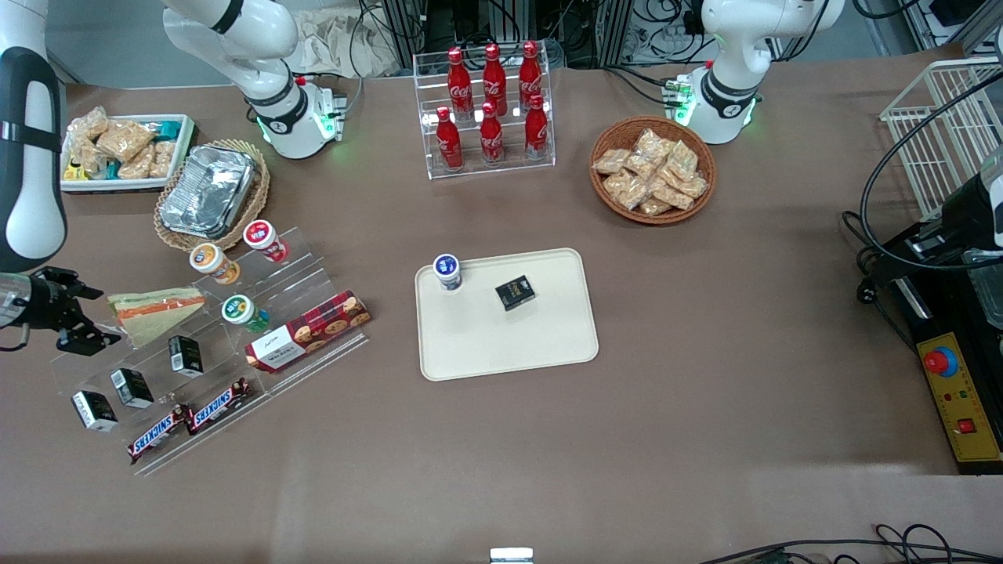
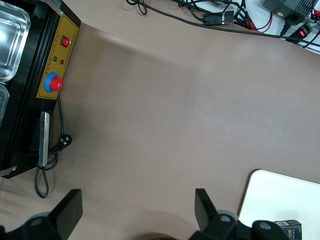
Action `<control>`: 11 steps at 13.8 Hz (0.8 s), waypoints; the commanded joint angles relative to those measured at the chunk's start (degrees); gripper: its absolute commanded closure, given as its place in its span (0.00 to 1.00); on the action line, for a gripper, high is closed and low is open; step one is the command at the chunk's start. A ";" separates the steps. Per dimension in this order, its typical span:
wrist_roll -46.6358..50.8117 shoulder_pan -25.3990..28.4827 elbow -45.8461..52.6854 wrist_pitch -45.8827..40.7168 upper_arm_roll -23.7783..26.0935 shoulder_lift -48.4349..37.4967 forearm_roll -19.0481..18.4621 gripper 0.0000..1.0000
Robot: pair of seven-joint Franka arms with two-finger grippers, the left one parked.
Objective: Place sandwich on tray
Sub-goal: 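Close the right gripper on the wrapped triangular sandwich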
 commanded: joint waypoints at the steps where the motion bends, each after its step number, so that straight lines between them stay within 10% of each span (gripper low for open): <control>1: 1.43 0.19 -3.72 3.05 0.25 -1.73 0.92 0.01; 8: 2.57 1.16 -8.64 7.89 0.34 -1.82 0.66 0.12; 9: 2.57 1.25 -9.43 8.24 0.34 -1.91 0.23 0.24; 11: 2.57 1.51 -10.67 9.56 0.34 -2.44 0.13 0.83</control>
